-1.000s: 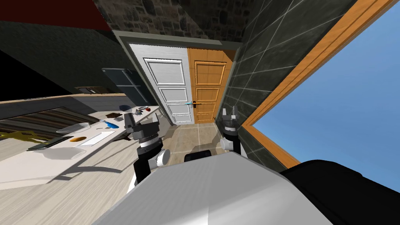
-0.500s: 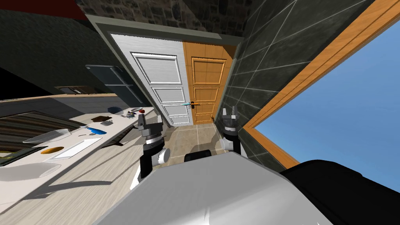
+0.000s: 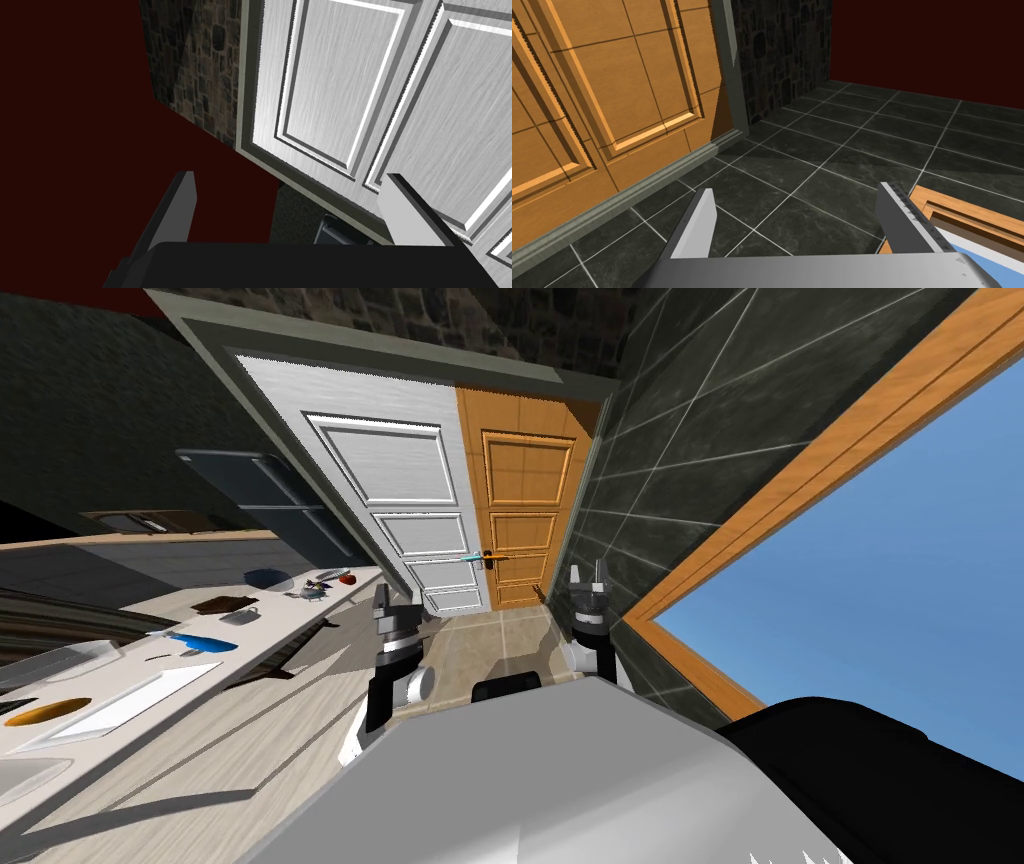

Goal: Pull the door open

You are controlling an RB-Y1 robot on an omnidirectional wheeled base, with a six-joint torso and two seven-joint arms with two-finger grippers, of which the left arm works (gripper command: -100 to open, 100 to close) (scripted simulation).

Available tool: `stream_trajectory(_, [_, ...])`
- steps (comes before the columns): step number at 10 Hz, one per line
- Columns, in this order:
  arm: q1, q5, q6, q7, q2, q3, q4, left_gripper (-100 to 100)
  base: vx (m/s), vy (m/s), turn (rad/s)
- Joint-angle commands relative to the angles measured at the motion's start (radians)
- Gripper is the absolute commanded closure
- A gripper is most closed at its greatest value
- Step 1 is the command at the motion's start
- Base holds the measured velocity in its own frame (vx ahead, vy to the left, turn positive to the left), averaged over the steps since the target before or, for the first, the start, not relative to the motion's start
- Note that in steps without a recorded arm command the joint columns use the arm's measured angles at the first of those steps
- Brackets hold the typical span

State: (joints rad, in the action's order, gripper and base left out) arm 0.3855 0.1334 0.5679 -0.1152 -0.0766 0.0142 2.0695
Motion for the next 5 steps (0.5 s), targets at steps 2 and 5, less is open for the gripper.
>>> stream_trajectory(2, [-0.022,0.003,-0.010,-0.009,-0.020,0.009,-0.064,-100,0.097,-0.025,-0.067])
stream_trajectory(5, [-0.048,0.008,-0.024,-0.020,-0.046,0.023,-0.136,-100,0.098,-0.027,-0.075])
